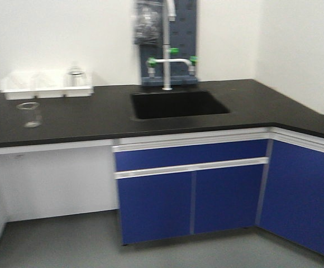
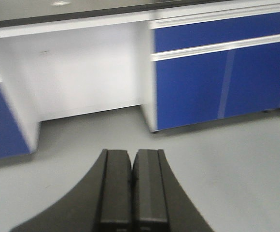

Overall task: Grab transparent chemical and place on left bench
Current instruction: 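Turn the base away from the beaker while holding the pipette, then drive the base to the bench with the white bins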

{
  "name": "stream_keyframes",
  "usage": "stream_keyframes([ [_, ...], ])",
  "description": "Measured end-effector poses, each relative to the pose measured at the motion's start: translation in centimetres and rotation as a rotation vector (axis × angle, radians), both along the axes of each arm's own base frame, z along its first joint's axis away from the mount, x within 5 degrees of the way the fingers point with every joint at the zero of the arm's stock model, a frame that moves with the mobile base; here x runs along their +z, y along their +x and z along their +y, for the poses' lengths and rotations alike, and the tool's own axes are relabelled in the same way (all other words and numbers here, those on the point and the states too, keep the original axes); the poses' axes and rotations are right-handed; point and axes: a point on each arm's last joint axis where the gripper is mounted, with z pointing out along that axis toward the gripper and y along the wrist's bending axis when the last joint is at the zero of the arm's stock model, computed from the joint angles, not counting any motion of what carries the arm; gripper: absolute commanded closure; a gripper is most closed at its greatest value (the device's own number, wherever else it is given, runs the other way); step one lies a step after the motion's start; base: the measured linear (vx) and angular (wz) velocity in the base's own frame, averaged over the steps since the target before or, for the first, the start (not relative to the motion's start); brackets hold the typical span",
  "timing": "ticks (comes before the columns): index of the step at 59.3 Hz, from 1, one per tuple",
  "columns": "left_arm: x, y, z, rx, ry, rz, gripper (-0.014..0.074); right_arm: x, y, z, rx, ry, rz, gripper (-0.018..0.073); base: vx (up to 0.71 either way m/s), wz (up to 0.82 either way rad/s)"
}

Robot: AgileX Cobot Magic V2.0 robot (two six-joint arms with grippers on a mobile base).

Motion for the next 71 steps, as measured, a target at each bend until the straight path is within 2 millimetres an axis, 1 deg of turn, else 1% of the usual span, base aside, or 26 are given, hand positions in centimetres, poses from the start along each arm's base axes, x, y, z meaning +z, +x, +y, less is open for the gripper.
stream_keyframes([
  [30,0.0,0.0,0.0,0.0,0.0,0.0,0.06,0.0,0.0,0.0,0.0,0.0,0.0,0.0562,0.14,0.66],
  [71,0.0,0.0,0.0,0.0,0.0,0.0,0.06,0.0,0.0,0.0,0.0,0.0,0.0,0.0562,0.29,0.52],
])
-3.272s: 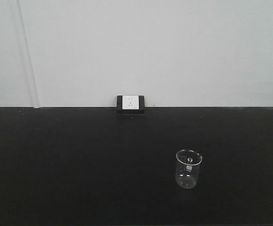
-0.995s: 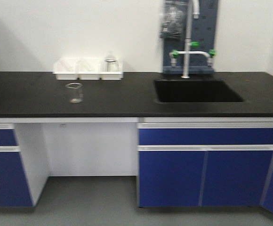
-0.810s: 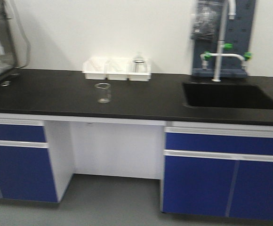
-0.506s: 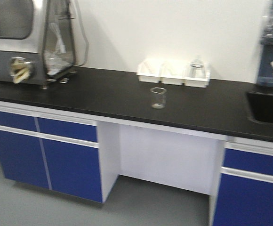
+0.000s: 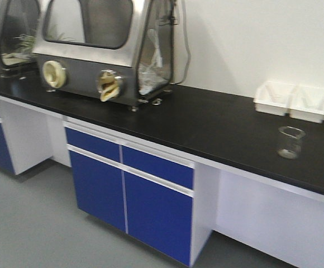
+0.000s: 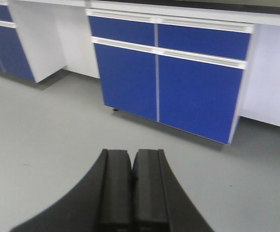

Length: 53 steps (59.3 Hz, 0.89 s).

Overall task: Grab transparent chemical and place on left bench
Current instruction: 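Drive the base to the bench with the white bins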

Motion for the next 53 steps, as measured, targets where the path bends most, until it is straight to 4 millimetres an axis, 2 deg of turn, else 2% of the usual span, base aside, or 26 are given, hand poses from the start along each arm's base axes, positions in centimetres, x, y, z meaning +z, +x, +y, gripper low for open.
stream_keyframes([
  [15,0.0,0.0,0.0,0.0,0.0,0.0,0.06,0.0,0.0,0.0,0.0,0.0,0.0,0.0562,0.43,0.37],
  [27,0.0,0.0,0.0,0.0,0.0,0.0,0.06,0.0,0.0,0.0,0.0,0.0,0.0,0.0562,0.49,0.1],
  [39,0.0,0.0,0.0,0.0,0.0,0.0,0.06,0.0,0.0,0.0,0.0,0.0,0.0,0.0562,0.51,-0.2],
  [53,0.0,0.0,0.0,0.0,0.0,0.0,0.06,0.0,0.0,0.0,0.0,0.0,0.0,0.0562,0.49,-0.52],
])
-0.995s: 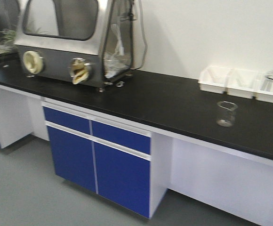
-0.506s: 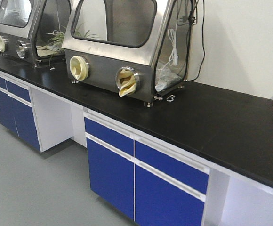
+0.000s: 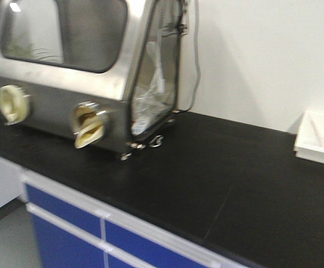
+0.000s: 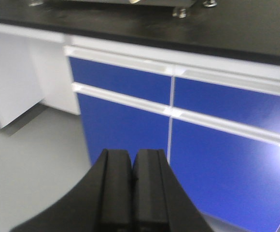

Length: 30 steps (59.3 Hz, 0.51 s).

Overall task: Grab transparent chemical and place on left bench
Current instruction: 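Drive the base to the bench with the white bins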

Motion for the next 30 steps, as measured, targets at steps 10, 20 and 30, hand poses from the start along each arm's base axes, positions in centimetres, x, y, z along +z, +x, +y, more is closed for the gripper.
stream_keyframes([
  [10,0.0,0.0,0.0,0.0,0.0,0.0,0.06,0.0,0.0,0.0,0.0,0.0,0.0,0.0562,0.43,-0.61],
  [20,0.0,0.0,0.0,0.0,0.0,0.0,0.06,0.0,0.0,0.0,0.0,0.0,0.0,0.0562,0.37,-0.56],
  [30,0.0,0.0,0.0,0.0,0.0,0.0,0.06,0.0,0.0,0.0,0.0,0.0,0.0,0.0562,0.31,-0.52],
])
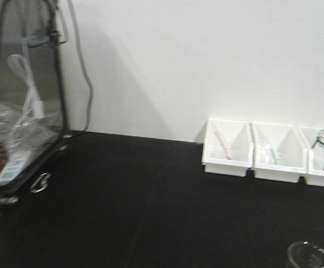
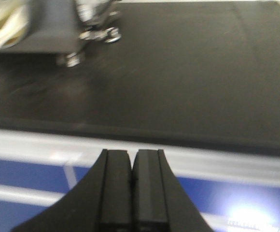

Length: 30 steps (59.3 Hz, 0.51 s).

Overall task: Grab transparent chemical and place on left bench
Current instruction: 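Drive the base to the bench with the white bins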

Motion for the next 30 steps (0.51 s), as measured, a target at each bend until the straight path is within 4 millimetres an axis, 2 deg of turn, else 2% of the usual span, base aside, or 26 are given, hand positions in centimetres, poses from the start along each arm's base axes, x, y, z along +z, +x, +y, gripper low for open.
stream_keyframes([
  [16,0.0,0.0,0.0,0.0,0.0,0.0,0.06,0.0,0.0,0.0,0.0,0.0,0.0,0.0562,0.25,-0.49],
  [30,0.0,0.0,0.0,0.0,0.0,0.0,0.06,0.0,0.0,0.0,0.0,0.0,0.0,0.0562,0.16,-0.35],
])
